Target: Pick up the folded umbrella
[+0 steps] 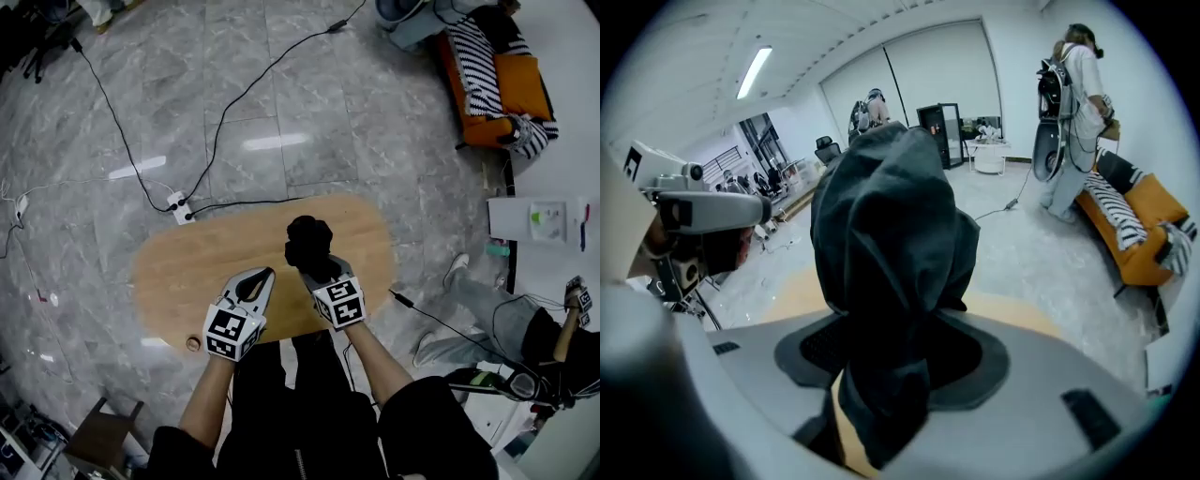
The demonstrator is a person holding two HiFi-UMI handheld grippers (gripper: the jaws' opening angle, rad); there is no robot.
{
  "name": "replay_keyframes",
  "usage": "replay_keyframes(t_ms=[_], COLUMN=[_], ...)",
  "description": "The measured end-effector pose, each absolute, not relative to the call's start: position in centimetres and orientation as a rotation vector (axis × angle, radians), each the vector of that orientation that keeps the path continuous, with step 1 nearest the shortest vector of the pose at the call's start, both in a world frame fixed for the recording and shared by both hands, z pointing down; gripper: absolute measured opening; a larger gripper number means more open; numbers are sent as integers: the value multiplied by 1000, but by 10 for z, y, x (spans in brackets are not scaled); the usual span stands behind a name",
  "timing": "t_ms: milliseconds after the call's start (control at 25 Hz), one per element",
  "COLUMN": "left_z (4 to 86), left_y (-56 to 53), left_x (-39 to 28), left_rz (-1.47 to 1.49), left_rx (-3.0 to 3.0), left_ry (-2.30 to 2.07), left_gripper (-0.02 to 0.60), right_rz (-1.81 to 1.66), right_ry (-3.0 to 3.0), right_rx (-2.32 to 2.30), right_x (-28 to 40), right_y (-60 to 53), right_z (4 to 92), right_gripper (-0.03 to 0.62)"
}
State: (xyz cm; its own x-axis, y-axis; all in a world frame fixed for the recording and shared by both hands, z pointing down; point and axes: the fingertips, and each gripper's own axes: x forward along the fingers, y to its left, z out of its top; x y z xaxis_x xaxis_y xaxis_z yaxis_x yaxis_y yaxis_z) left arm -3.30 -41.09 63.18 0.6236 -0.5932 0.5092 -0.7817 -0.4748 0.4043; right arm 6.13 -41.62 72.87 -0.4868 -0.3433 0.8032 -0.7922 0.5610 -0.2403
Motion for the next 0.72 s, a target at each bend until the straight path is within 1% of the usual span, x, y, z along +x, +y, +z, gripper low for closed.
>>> replay_keyframes(t_ms=[240, 720], left_z=[589, 495], left_y=[-413, -433], left_x=[-34, -27], left_rz=[357, 245], left_rx=[2271, 2411], left_ry=[-1096, -1167], left_gripper=[18, 18], right_rz=[758, 643], right_ry=[-2187, -2381], right_rx=[967, 1113], right_x=[48, 45], right_y=[-426, -452], right_z=[662, 537], right_gripper=[236, 235])
